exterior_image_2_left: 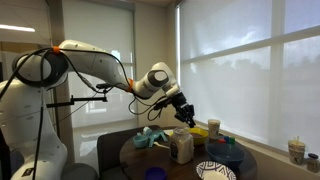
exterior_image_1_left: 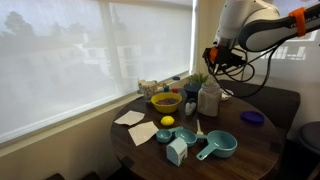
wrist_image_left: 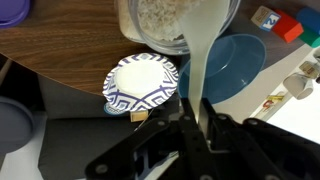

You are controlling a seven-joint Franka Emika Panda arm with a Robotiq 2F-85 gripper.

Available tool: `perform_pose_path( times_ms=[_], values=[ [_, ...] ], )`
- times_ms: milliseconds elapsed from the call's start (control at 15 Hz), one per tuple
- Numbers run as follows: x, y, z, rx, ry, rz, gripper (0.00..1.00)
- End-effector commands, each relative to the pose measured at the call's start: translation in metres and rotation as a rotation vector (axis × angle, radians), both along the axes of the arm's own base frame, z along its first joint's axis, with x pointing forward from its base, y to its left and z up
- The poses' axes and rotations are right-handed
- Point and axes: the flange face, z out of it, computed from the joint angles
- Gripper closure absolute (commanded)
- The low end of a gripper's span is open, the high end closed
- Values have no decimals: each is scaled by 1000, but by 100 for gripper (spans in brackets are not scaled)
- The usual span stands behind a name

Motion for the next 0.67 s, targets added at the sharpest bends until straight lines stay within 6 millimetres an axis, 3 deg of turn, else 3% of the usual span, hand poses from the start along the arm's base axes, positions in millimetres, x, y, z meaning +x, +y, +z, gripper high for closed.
perform_pose_path(
  times_ms=[0, 600],
  values=[
    [0, -6, 17, 48, -11, -7, 97],
    [-32, -18, 36, 110, 30, 145, 97]
  ],
)
